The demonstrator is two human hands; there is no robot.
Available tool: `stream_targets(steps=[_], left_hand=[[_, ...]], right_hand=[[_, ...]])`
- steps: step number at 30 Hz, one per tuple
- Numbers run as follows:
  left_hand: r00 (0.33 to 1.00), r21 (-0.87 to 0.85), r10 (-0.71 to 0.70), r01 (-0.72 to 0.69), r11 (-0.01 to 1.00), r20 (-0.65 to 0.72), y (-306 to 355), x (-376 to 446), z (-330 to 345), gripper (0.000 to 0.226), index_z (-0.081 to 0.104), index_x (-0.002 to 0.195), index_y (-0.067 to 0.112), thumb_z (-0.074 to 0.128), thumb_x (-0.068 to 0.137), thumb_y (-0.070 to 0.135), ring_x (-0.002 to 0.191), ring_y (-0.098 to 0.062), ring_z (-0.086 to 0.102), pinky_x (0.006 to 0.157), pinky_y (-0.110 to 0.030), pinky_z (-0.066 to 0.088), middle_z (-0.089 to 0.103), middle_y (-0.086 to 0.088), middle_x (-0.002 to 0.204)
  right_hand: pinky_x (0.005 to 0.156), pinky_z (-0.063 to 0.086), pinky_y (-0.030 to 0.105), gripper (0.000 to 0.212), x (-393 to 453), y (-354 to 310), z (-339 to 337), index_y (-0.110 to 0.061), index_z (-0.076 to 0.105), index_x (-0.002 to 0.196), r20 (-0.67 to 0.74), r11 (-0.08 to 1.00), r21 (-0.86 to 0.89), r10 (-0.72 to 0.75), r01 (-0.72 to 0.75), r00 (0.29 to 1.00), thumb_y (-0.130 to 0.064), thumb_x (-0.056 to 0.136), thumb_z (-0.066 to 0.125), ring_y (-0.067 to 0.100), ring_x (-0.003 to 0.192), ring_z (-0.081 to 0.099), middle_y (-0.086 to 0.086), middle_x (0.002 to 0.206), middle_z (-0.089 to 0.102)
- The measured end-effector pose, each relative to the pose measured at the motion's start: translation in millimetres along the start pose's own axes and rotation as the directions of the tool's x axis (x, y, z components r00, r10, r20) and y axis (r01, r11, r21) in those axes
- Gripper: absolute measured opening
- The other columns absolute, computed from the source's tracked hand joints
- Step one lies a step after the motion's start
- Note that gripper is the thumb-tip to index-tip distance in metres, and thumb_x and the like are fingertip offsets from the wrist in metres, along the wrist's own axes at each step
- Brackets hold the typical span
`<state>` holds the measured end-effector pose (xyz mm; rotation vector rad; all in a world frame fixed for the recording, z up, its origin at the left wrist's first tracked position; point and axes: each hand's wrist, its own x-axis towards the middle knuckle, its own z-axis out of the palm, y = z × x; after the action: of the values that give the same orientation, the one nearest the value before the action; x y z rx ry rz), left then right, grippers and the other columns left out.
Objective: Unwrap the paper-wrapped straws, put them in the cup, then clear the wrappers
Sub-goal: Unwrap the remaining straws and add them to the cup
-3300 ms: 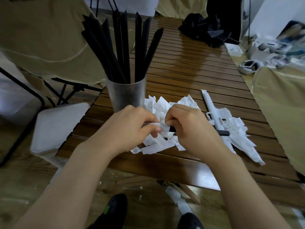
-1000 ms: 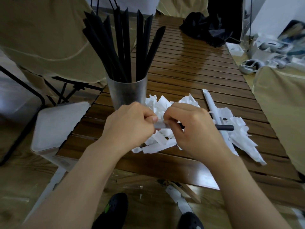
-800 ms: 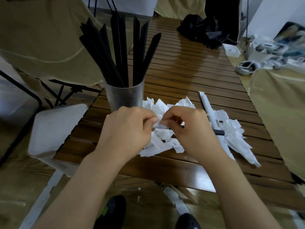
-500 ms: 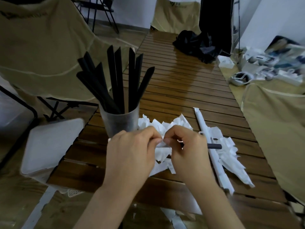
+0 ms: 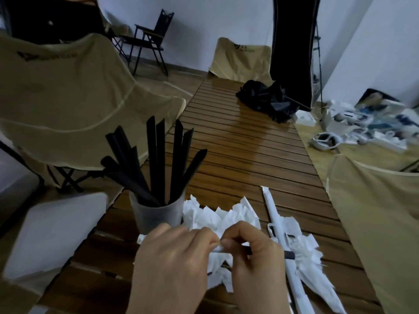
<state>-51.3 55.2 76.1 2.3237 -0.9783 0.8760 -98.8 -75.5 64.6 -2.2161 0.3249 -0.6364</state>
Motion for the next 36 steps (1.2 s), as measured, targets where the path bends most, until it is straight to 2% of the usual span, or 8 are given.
stream_targets(steps=[9, 13, 15, 17, 20, 22, 30, 36], left_hand=[[1.0, -0.007, 0.01, -0.011, 1.0, -0.019, -1.2, 6.1, 8.3, 0.037, 0.065, 0.059, 0.023, 0.044, 0.089, 0.023, 0.041, -0.019, 0.042, 0.046, -0.029, 0.035, 0.048, 0.006, 0.044], [0.997, -0.051, -0.023, 0.027, 0.998, 0.069, 1.6, 13.5, -4.3, 0.012, 0.061, 0.056, 0.022, 0.064, 0.066, 0.028, 0.038, -0.021, 0.048, 0.049, -0.028, 0.035, 0.049, 0.005, 0.042], [0.987, -0.076, -0.077, 0.089, 0.993, 0.143, 2.6, 11.7, -4.4, 0.024, 0.06, 0.055, 0.023, 0.047, 0.073, 0.034, 0.039, -0.021, 0.048, 0.05, -0.026, 0.03, 0.048, 0.005, 0.041], [0.966, -0.092, -0.158, 0.18, 0.979, 0.207, 2.3, 7.3, -0.7, 0.029, 0.06, 0.056, 0.027, 0.044, 0.078, 0.034, 0.04, -0.023, 0.046, 0.05, -0.023, 0.025, 0.048, 0.007, 0.041], [0.893, -0.074, -0.312, 0.353, 0.933, 0.325, 6.0, 7.7, 3.0, 0.023, 0.058, 0.062, 0.037, 0.063, 0.083, 0.028, 0.046, -0.015, 0.047, 0.045, -0.02, 0.027, 0.049, 0.011, 0.044], [0.835, -0.082, -0.396, 0.457, 0.886, 0.381, 10.7, 12.1, -0.1, 0.016, 0.056, 0.073, 0.041, 0.059, 0.088, 0.037, 0.053, -0.007, 0.049, 0.044, -0.021, 0.032, 0.053, 0.014, 0.052], [0.769, -0.183, -0.48, 0.591, 0.786, 0.422, 8.9, 14.9, -10.8, 0.013, 0.067, 0.085, 0.036, 0.056, 0.092, 0.034, 0.06, -0.005, 0.052, 0.047, -0.018, 0.031, 0.063, 0.015, 0.069], [0.534, -0.123, -0.563, 0.785, 0.607, 0.631, 2.7, 15.1, 2.4, 0.018, 0.069, 0.088, 0.03, 0.056, 0.092, 0.041, 0.061, -0.005, 0.06, 0.052, -0.019, 0.039, 0.063, 0.011, 0.066]], right_hand=[[0.059, 0.038, 0.01, 0.039, 7.0, -10.8, -1.8, -0.024, 0.06, 0.061, 0.029, 0.986, 0.071, 0.15, -0.152, 0.988, 0.012, 0.074, 0.054, 0.006, 0.07, 0.058, -0.007, 0.065, 0.062], [0.066, 0.047, 0.017, 0.027, 12.8, -16.2, -8.1, -0.022, 0.067, 0.078, 0.157, 0.994, 0.046, 0.094, -0.102, 0.983, 0.002, 0.084, 0.056, 0.007, 0.077, 0.06, -0.007, 0.079, 0.067], [0.068, 0.045, 0.011, 0.021, 9.7, -18.7, -10.9, -0.022, 0.069, 0.083, 0.157, 0.993, -0.013, 0.122, -0.121, 0.98, -0.004, 0.087, 0.059, 0.004, 0.078, 0.06, -0.007, 0.083, 0.067], [0.067, 0.043, 0.01, 0.018, 3.9, -23.1, -12.9, -0.018, 0.068, 0.081, 0.087, 0.991, -0.056, 0.129, -0.125, 0.988, -0.004, 0.086, 0.057, 0.004, 0.075, 0.058, -0.003, 0.083, 0.066], [0.071, 0.045, 0.02, 0.021, -4.4, -25.6, -10.8, -0.018, 0.062, 0.078, 0.0, 0.985, -0.171, 0.021, -0.021, 1.0, 0.0, 0.08, 0.05, 0.008, 0.078, 0.053, -0.003, 0.082, 0.06], [0.069, 0.044, 0.023, 0.025, -7.7, -23.5, -6.7, -0.02, 0.06, 0.078, -0.043, 0.967, -0.252, -0.054, 0.041, 0.998, 0.002, 0.074, 0.046, 0.007, 0.079, 0.049, -0.006, 0.081, 0.056], [0.061, 0.04, 0.03, 0.029, -10.9, -17.4, 6.2, -0.012, 0.056, 0.076, -0.122, 0.938, -0.275, -0.252, 0.211, 0.96, 0.008, 0.064, 0.04, 0.012, 0.075, 0.041, -0.004, 0.077, 0.05], [0.067, 0.04, 0.02, 0.022, -9.0, -14.6, 6.1, -0.014, 0.058, 0.071, -0.139, 0.897, -0.258, -0.401, 0.358, 0.905, -0.003, 0.071, 0.039, 0.007, 0.076, 0.046, -0.007, 0.078, 0.054]])
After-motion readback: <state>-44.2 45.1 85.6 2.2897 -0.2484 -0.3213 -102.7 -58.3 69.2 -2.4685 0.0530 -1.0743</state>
